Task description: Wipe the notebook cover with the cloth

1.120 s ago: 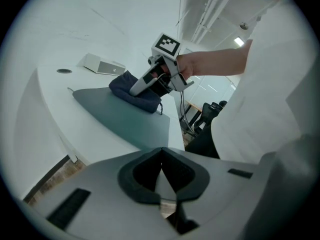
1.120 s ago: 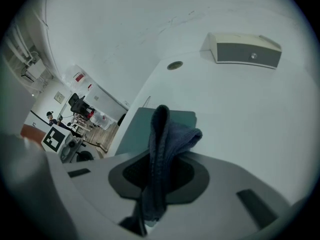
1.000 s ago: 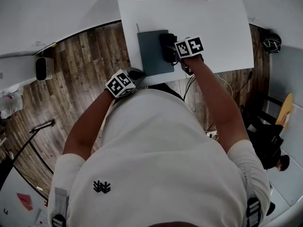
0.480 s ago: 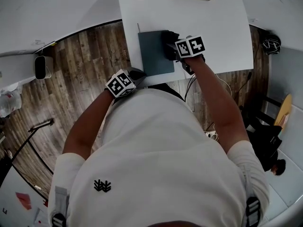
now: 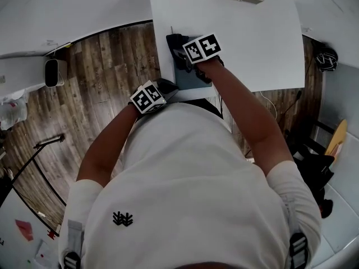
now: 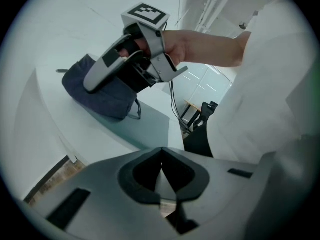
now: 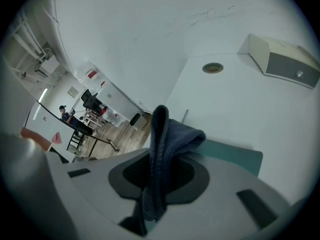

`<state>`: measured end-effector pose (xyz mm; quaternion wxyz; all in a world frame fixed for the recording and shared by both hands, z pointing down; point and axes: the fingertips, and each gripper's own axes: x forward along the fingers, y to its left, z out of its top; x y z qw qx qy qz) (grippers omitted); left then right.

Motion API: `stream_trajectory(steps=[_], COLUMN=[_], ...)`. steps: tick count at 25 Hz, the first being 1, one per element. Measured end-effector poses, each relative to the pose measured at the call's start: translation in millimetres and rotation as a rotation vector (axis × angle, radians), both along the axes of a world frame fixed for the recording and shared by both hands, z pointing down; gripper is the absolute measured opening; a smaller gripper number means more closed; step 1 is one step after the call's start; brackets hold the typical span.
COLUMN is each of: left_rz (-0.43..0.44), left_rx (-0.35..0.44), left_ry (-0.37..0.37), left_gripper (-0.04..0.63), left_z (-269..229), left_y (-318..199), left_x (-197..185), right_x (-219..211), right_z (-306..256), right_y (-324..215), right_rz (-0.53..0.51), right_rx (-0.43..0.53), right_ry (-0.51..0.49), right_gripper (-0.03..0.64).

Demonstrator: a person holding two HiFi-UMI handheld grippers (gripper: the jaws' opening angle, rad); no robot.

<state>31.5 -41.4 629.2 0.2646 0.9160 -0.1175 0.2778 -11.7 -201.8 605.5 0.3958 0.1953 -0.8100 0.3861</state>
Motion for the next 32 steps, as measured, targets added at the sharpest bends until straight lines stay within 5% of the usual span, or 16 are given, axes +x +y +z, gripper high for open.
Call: stream_trajectory(steps=[11, 32], left_rz=[0.007, -0.007], left_rx=[-0.008, -0.044], left_ry=[0.005, 0.002], left_gripper=[0.006, 0.006], left_z=[0, -4], left_y=[1, 7], left_x=[-4, -15], right_x=[10, 111], right_z=[10, 15], right_y=[-21, -58], right_rz=[0.058, 0.176], right_rx=[-0.088, -0.120], right_ry=[-0.050, -0.074], right_gripper=[0.057, 0.063])
